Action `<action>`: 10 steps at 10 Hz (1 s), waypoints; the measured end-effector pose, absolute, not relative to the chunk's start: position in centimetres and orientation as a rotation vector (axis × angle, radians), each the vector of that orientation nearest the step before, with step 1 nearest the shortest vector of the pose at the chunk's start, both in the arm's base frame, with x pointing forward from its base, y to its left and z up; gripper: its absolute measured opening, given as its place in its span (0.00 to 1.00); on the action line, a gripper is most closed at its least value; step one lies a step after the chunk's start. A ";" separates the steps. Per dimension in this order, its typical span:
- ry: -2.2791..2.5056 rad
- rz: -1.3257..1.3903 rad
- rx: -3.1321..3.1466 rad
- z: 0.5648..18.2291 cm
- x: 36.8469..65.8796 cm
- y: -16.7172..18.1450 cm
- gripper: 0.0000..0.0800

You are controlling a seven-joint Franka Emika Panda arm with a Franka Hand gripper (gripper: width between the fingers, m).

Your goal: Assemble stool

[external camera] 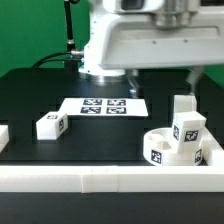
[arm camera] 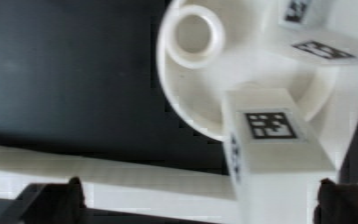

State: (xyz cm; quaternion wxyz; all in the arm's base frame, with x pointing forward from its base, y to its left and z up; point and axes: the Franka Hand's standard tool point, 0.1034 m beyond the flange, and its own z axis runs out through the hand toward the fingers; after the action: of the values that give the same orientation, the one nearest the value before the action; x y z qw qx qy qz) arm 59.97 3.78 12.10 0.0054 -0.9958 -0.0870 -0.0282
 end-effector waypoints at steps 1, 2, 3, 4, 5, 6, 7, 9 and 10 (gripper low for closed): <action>-0.263 -0.091 -3.121 11.9 60.0 2.6 0.81; -0.262 -0.088 -3.119 11.8 59.9 3.2 0.81; -0.267 -0.088 -3.119 11.8 59.9 3.4 0.81; -0.265 -0.087 -3.119 11.8 59.9 3.2 0.81; -0.261 -0.086 -3.120 11.7 59.9 3.0 0.81; -0.247 -0.112 -3.118 11.4 59.6 1.2 0.81; -0.179 -0.127 -3.135 10.8 58.7 -1.5 0.81; -0.185 -0.138 -3.149 9.2 57.2 -5.0 0.81; -0.153 -0.139 -3.151 9.2 57.3 -5.1 0.81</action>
Offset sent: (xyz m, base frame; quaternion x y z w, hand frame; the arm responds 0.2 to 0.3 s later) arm 0.0000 0.0000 0.0000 0.0000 0.0000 0.0000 1.0000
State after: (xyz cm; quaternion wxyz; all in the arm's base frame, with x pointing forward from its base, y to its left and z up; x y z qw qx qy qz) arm 57.25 -5.15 9.19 -0.0079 -0.9978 -0.0486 -0.0439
